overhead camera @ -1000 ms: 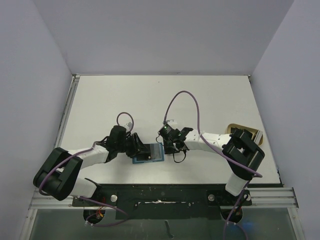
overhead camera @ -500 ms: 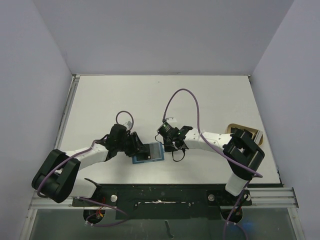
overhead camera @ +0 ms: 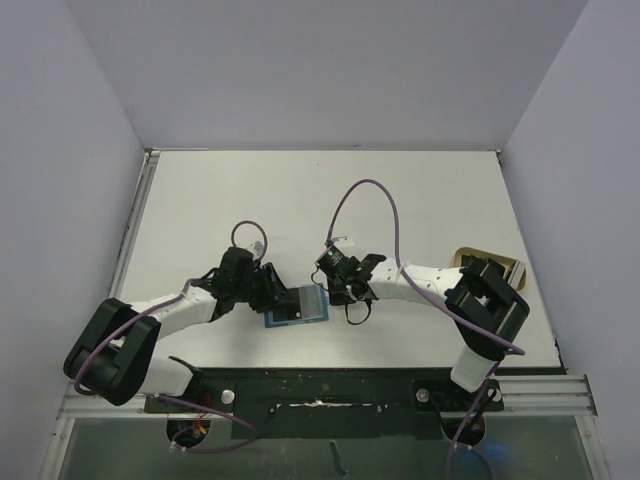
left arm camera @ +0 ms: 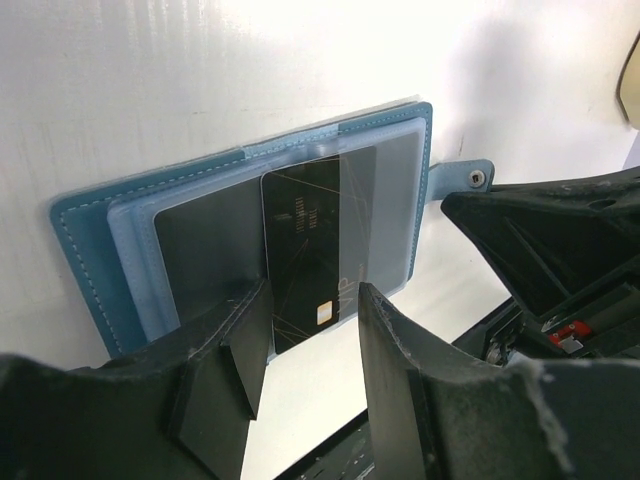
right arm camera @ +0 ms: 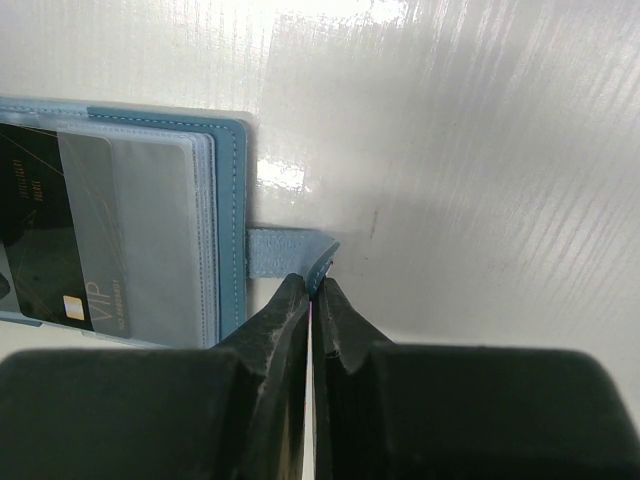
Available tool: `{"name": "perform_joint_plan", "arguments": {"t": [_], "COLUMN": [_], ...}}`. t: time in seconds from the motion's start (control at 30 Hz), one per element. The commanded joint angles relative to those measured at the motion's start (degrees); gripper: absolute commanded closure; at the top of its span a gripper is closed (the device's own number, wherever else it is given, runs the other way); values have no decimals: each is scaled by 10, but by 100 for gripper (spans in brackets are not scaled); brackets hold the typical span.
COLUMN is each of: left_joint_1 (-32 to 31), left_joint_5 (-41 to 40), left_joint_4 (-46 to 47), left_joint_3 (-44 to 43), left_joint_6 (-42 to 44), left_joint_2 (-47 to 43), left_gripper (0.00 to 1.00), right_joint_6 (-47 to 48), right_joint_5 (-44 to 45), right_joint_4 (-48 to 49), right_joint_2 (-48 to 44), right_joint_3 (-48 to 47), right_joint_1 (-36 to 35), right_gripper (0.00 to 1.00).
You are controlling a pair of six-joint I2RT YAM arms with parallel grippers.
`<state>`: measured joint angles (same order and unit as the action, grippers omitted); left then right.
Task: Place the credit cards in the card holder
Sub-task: Insert the credit card into the card holder.
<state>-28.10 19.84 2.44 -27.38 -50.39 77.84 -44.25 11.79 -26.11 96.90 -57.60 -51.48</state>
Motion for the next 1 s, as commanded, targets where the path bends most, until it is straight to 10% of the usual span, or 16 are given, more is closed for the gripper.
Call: {"name": "perform_joint_plan", "arguments": {"t": [0.0, 0.97], "left_joint_1": [-6, -59], "left_joint_5": [5, 36], "left_joint_4": [33, 136], "left_joint_3": [-2, -37], "left_joint_6": [-5, -63], "left_joint_2": [13, 55], "left_gripper": [60, 61], "right_joint_6": [-11, -18], "right_joint_5": [-10, -9], "right_joint_4": [28, 42], "right_joint_2": [-20, -20], "right_joint_3": [5, 15], "right_joint_1": [-9, -13], "right_gripper": [100, 100]}}
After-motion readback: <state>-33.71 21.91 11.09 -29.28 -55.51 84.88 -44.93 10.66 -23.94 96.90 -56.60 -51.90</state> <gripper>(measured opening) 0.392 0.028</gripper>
